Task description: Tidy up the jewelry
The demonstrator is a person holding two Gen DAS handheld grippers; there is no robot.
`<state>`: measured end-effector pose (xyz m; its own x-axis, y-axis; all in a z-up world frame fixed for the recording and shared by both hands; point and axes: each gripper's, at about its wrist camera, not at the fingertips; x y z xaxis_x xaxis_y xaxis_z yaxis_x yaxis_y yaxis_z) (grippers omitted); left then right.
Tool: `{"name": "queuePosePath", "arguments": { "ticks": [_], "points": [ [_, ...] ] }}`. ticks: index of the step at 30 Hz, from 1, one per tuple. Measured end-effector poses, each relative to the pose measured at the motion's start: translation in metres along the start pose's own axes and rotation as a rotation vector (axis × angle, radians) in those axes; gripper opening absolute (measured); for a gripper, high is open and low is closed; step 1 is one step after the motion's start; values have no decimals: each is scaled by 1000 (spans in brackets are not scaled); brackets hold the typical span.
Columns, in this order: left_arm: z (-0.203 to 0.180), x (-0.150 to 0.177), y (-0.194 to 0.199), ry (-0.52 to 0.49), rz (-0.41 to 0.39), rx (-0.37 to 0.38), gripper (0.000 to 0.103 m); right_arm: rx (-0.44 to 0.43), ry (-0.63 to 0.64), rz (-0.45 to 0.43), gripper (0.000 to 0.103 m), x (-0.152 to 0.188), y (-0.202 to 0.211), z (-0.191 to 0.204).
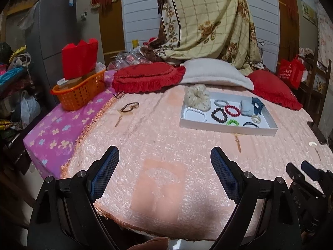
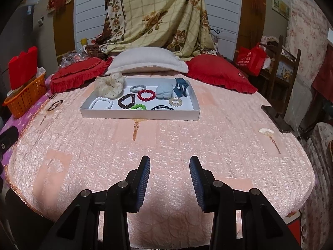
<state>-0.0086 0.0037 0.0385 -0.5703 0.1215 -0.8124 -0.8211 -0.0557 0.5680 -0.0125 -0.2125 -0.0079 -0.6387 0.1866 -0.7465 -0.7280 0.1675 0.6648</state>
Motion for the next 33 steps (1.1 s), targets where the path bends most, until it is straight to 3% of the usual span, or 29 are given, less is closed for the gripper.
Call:
{"name": "queuePosePath", "arguments": {
  "ticks": [14, 33],
  "points": [
    [-7, 8, -21, -38, 110, -13, 90, 17, 8, 31, 38, 4, -6, 0],
    [-8, 13, -28, -19, 168, 85, 90, 14, 23, 29, 38, 7, -5, 4]
  ]
}}
Point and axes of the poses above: each gripper's, at about its wrist camera, not at the fingertips, and y roughly against the way its jaws point, z to its left, x to its underside, and after that the axes turned 7 degrees about -y, right-handed
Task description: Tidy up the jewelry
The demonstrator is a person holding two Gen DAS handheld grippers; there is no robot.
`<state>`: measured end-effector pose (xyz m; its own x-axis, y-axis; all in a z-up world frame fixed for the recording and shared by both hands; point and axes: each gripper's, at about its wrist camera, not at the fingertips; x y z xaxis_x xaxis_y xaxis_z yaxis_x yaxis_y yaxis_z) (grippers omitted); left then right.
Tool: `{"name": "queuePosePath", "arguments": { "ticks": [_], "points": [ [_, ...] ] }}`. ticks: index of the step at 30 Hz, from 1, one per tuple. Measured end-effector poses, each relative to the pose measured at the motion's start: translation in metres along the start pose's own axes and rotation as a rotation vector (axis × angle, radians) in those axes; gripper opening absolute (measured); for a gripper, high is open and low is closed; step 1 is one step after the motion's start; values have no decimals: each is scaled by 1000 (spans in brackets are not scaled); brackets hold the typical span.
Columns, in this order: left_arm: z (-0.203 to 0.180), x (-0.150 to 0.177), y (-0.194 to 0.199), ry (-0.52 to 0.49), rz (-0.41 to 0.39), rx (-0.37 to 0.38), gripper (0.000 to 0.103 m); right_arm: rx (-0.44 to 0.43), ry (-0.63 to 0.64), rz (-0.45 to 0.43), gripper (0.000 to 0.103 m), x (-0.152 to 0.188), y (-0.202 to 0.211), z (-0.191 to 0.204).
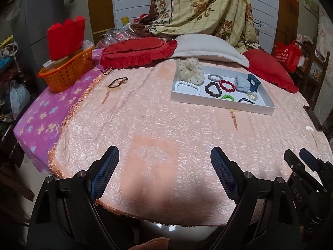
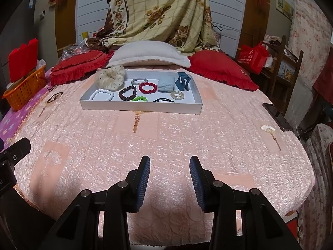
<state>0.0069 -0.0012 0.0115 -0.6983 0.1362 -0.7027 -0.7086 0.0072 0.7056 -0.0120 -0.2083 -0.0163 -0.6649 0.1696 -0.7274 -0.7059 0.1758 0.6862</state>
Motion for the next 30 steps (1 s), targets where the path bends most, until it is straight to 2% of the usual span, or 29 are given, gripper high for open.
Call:
{"name": "queuePosePath", "arguments": {
  "ticks": [30],
  "points": [
    [2, 5, -10, 8, 45, 34, 90, 20, 15, 2, 38, 3, -5, 1]
  ]
}}
Point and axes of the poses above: each gripper's, at about its wrist camera, not at the fingertips, and y roughly against the way its jaws point, z to its left, x to its underside, and after that the axes turned 7 degrees about -y, right-handed
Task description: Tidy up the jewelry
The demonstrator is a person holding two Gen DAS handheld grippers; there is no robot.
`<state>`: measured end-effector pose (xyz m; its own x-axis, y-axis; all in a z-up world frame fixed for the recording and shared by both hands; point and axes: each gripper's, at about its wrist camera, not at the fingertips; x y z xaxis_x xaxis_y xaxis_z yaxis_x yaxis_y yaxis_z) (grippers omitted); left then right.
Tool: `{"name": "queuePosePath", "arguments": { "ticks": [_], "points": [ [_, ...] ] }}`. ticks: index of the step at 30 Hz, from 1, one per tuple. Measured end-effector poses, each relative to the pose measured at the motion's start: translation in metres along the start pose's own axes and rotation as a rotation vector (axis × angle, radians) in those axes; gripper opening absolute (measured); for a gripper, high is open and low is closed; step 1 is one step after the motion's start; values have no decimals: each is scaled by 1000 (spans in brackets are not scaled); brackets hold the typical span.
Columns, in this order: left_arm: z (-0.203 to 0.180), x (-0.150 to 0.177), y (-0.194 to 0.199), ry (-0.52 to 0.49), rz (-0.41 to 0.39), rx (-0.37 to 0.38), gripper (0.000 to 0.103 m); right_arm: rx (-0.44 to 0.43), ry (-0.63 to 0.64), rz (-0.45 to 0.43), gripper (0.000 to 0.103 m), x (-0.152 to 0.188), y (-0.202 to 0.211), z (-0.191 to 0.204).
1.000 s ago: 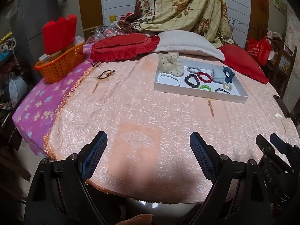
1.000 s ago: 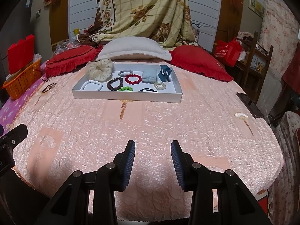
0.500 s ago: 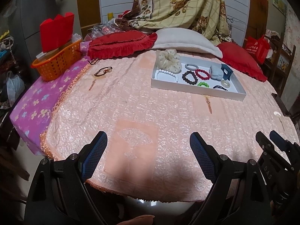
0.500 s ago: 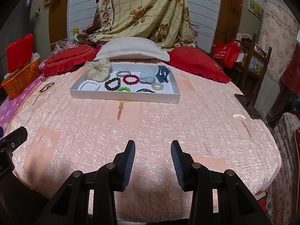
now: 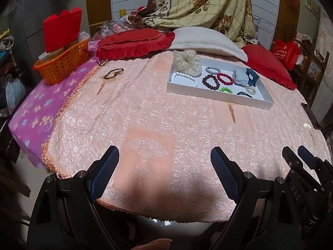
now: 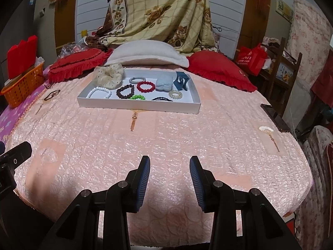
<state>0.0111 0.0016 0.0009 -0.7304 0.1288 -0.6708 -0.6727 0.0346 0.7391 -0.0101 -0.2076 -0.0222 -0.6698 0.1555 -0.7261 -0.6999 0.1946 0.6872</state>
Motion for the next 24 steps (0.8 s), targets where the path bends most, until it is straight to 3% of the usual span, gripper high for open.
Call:
{"name": "queuePosePath", "arguments": {
  "ticks": [24],
  "points": [
    [-2, 1, -6, -5, 26, -5, 90, 2, 9, -2, 38, 1, -2, 5]
  ]
}}
Point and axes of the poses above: each gripper's, at about its wrist camera, not at the fingertips, and y roughly against the way its jaws point, z to its left, x to its underside, and after that the axes turned 7 degrees about -y, right-handed
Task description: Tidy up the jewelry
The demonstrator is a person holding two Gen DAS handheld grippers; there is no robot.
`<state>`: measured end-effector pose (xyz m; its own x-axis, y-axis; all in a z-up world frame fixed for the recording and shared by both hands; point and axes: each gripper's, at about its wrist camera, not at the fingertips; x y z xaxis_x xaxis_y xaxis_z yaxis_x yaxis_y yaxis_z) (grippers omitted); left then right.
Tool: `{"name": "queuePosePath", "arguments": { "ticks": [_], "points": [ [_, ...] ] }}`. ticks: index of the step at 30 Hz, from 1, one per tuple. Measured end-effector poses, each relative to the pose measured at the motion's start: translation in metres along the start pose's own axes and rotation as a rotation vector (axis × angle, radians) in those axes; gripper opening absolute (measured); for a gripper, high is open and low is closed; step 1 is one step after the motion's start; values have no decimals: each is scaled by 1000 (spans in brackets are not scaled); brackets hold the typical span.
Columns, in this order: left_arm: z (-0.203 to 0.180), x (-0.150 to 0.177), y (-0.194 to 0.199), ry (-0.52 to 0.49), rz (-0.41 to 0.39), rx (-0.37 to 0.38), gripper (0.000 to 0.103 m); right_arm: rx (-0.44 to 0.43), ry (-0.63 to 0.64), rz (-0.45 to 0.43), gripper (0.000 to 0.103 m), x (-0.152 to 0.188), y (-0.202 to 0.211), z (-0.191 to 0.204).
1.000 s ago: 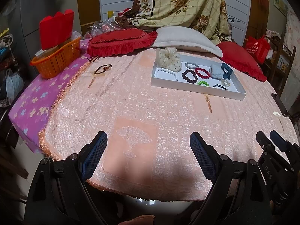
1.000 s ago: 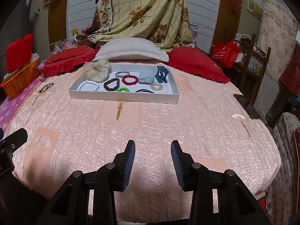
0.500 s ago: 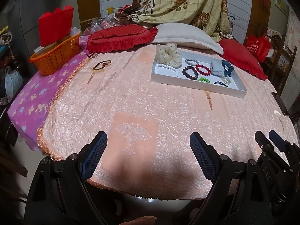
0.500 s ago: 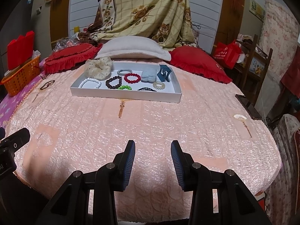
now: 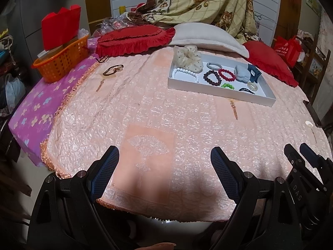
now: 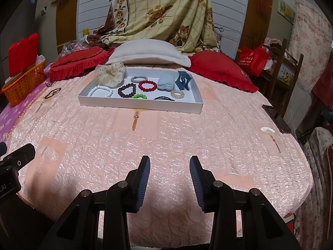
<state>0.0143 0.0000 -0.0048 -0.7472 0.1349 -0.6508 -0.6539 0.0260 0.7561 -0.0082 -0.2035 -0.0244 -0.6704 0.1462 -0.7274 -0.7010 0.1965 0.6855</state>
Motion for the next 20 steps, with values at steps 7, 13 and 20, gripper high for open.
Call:
{"name": "queuePosePath", "arguments": {
  "ticks": [7, 13, 20],
  "points": [
    [2, 1, -4, 2, 13, -3, 90, -2, 0, 6, 38, 0, -2, 0],
    [2, 2, -5, 5, 15, -4, 90, -6, -1, 10, 38, 1, -3, 1],
    [3, 2, -3, -1, 5, -17, 90, -14, -2, 21, 38, 3, -5, 2]
  ]
}}
Point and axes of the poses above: each gripper's, at about its wrist camera, not at the fingertips, and y roughly against the way its jaws point, z to its left, x to its underside, and after that the axes turned 7 degrees about -y, right-handed
